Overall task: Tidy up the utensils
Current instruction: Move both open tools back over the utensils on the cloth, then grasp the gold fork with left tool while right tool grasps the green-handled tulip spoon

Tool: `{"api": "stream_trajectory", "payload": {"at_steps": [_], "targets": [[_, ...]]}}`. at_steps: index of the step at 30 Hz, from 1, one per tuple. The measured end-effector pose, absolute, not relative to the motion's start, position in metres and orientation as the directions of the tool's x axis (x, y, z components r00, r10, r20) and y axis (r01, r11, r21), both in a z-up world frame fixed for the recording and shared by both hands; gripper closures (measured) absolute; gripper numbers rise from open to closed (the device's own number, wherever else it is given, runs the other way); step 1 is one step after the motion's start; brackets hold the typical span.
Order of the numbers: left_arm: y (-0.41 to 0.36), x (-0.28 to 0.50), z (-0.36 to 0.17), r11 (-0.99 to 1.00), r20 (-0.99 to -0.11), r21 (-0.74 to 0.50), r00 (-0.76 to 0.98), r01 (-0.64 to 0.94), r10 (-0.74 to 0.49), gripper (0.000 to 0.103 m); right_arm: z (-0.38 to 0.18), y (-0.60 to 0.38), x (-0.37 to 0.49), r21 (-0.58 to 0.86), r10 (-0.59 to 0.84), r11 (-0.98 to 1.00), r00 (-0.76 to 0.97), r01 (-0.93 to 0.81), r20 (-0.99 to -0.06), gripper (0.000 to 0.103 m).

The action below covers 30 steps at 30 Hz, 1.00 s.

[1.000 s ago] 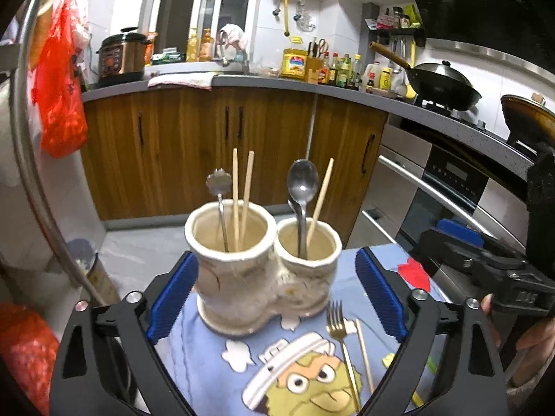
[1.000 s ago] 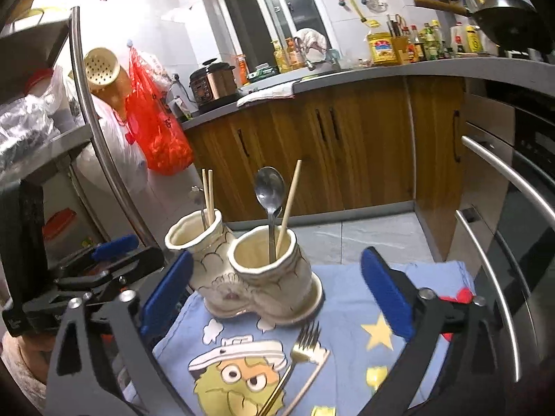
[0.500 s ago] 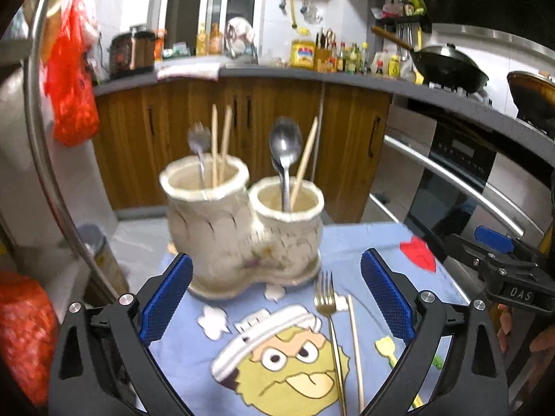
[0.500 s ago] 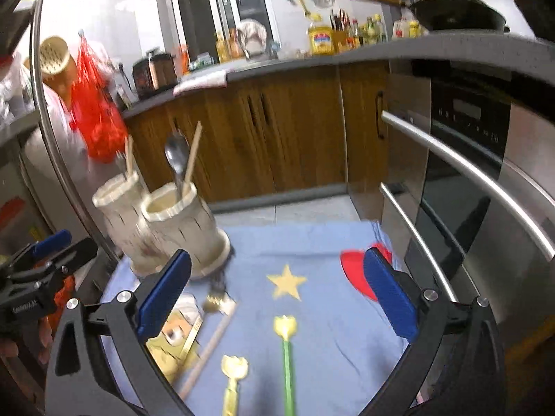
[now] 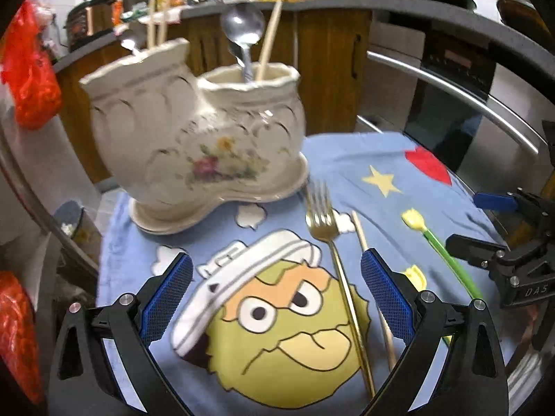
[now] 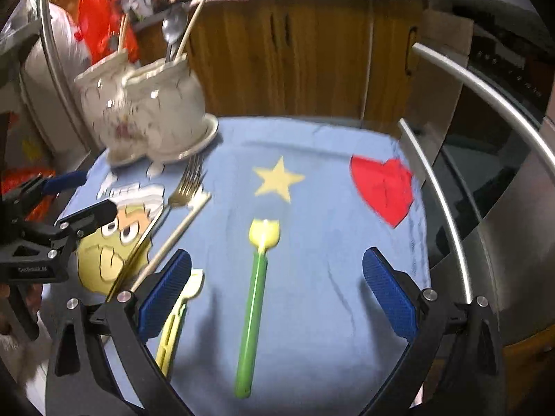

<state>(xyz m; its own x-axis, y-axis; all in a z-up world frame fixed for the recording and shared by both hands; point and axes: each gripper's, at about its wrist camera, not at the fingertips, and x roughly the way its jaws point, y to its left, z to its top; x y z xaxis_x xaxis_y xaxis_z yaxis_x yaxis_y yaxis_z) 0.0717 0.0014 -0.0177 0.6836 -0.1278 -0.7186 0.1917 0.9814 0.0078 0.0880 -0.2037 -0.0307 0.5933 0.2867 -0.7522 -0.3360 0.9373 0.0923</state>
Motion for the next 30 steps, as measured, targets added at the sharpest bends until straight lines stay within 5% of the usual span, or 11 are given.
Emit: {"api": "stream_trajectory", "payload": {"at_steps": [3,11,20,25,30], "targets": [[-0.002,0.077,-0.025,0.978,-0.751,-0.026,0.642,0.208,-0.156,0.006,-0.033,-0.201,0.087,0.089,0.294,0.929,0.573,-0.359,-0.765,0.008],[-0.016,0.079,-0.028,0.965,-0.761,-0.052,0.615,0.257,-0.204,0.012,-0.042,-0.200,0.087,0.100,0.300,0.922,0.525,-0.375,-0.797,0.036],[-0.029,0.086,-0.033,0.957,-0.779,-0.076,0.582,0.281,-0.233,0.055,-0.045,-0.198,0.082,0.091,0.303,0.911,0.502,-0.402,-0.810,0.066],[-0.041,0.092,-0.041,0.951,-0.797,-0.058,0.560,0.303,-0.227,0.075,-0.047,-0.193,0.081,0.064,0.281,0.913,0.508,-0.403,-0.814,0.068],[-0.042,0.095,-0.044,0.958,-0.797,-0.014,0.576,0.287,-0.184,0.083,-0.049,-0.186,0.081,0.024,0.254,0.915,0.529,-0.403,-0.810,0.072]]}}
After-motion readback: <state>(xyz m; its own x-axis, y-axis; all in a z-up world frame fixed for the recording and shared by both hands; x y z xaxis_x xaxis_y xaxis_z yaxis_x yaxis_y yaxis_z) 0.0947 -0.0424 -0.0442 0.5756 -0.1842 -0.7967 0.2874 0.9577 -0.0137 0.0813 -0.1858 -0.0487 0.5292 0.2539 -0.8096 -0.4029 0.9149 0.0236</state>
